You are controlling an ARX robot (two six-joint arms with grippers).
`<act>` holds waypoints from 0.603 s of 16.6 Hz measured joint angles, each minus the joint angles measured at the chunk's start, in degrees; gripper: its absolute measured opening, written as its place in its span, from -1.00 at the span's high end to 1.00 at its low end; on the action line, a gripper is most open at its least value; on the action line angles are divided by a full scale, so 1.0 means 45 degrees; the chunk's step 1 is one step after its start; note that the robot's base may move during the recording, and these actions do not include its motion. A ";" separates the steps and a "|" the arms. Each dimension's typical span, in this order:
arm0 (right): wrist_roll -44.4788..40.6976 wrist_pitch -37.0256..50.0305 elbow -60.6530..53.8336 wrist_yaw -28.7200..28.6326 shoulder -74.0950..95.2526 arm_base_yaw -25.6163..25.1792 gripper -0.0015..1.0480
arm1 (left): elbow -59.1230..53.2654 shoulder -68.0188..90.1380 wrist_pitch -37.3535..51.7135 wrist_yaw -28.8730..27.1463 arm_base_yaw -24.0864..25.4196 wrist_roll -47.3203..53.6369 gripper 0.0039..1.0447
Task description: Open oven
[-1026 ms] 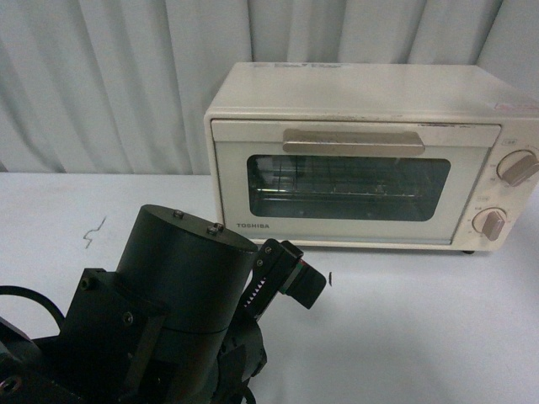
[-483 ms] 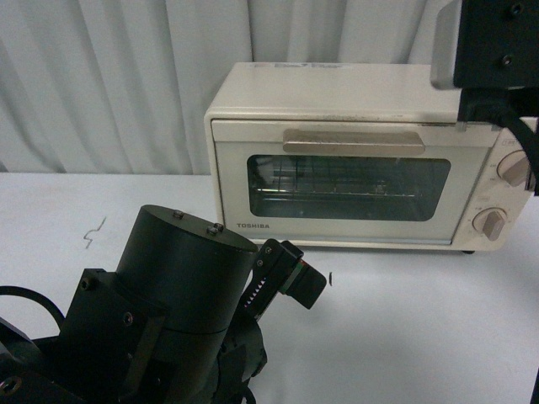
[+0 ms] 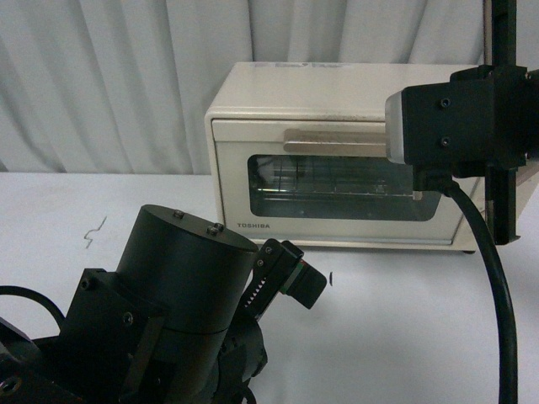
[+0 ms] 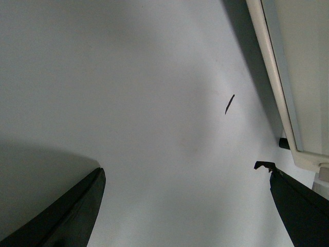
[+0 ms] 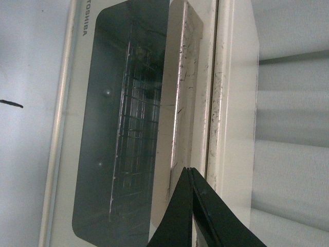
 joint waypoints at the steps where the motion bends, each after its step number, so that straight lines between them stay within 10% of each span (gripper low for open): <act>1: -0.0019 -0.0010 0.0165 -0.0024 0.0083 0.0039 0.96 | 0.0000 0.0000 0.0005 0.0000 0.0000 0.0000 -0.88; 10: 0.0160 -0.0879 0.0991 -0.0049 0.0889 -0.0083 0.96 | 0.0000 0.0000 0.0000 -0.0005 0.0000 0.0000 -0.88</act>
